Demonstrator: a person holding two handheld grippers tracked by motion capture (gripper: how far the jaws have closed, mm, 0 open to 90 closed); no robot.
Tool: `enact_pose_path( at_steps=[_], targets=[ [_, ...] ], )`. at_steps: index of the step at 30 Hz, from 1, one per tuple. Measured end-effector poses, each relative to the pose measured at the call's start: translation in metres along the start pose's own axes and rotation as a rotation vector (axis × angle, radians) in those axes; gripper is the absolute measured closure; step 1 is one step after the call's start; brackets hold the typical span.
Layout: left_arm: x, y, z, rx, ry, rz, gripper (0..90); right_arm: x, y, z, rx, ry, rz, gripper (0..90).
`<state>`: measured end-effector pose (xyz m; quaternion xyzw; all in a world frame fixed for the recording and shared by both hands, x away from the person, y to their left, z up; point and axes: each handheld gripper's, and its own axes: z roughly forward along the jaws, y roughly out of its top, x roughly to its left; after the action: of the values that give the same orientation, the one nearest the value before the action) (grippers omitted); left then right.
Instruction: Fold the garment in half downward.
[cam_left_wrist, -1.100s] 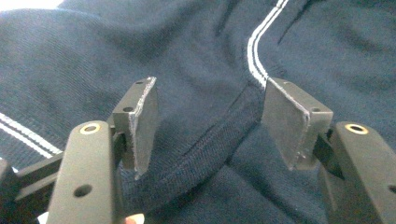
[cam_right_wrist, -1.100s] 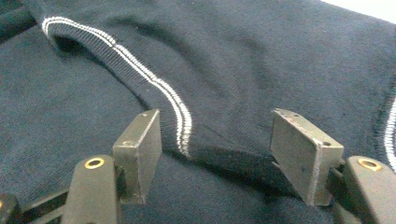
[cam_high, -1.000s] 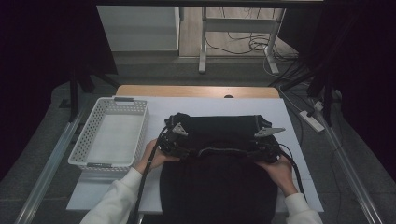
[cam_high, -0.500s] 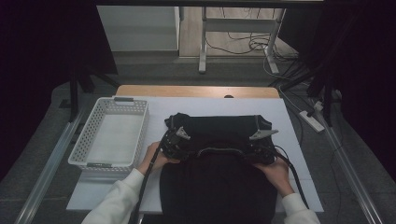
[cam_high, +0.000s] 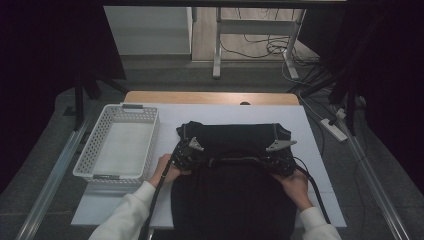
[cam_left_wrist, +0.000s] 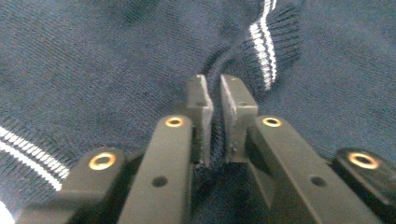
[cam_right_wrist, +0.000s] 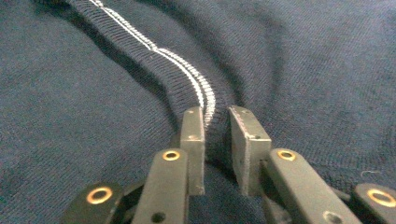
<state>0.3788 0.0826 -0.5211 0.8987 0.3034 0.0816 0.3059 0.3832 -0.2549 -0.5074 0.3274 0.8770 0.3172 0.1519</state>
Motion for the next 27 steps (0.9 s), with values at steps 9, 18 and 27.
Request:
enact_pose_path(
  at_steps=[9, 18, 27],
  targets=[
    [-0.003, -0.002, -0.017, -0.064, -0.005, -0.025, 85.3, 0.001, 0.002, -0.02, -0.063, 0.004, 0.0, 80.0],
    [-0.022, -0.01, -0.04, -0.116, -0.026, -0.004, 85.3, 0.013, 0.0, -0.047, -0.12, 0.023, -0.001, 80.8],
    [-0.04, -0.022, -0.047, -0.126, -0.039, 0.011, 85.2, 0.036, -0.011, -0.059, -0.121, 0.051, -0.024, 80.7]
  ],
)
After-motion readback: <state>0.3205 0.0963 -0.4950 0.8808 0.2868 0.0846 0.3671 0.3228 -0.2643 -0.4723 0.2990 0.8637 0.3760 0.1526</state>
